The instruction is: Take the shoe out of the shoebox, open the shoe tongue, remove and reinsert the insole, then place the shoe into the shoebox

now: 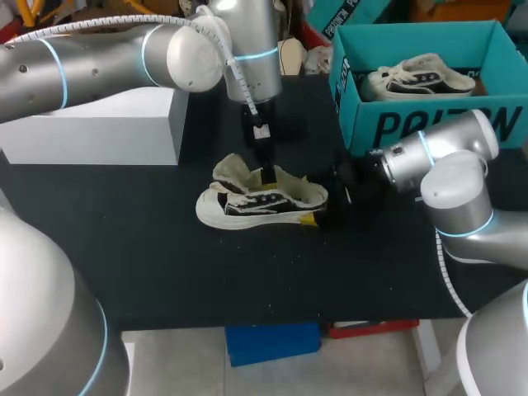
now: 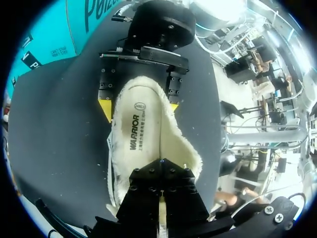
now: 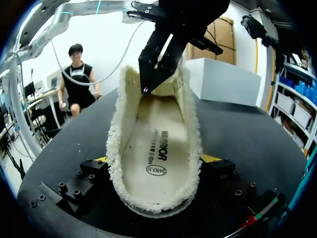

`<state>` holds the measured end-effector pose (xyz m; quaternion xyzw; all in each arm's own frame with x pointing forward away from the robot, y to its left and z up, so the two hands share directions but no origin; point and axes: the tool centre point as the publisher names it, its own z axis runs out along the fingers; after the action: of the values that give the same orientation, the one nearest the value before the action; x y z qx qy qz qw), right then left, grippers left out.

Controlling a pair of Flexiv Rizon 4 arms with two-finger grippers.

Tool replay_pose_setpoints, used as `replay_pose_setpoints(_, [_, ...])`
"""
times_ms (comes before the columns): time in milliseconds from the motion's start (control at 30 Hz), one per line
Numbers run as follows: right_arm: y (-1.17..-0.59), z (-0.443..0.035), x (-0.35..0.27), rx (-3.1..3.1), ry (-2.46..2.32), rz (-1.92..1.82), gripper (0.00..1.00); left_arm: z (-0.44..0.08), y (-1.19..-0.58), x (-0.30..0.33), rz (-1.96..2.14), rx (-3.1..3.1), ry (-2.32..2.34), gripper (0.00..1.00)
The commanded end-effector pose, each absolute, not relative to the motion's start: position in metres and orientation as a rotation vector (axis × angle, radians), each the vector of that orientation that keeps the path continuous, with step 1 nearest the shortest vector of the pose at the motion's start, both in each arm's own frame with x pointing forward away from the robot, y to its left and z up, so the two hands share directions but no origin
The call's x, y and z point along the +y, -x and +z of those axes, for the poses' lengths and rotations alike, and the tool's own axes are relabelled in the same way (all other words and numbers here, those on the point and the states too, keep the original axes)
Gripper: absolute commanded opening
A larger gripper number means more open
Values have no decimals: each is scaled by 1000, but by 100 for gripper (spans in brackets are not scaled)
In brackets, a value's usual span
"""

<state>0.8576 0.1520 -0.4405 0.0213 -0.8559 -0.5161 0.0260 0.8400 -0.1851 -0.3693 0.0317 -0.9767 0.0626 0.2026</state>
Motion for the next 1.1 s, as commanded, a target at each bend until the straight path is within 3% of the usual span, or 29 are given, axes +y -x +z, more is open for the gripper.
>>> replay_pose_setpoints(33, [-857,-445,153,-2645,-64,-1595,0,-379,-836,-185,187,-2717,-91,0])
replay_pose_setpoints(1100, [-857,-445,153,-2645,-64,-1595,0,-421,-814,-193,112,-2750,-90,0])
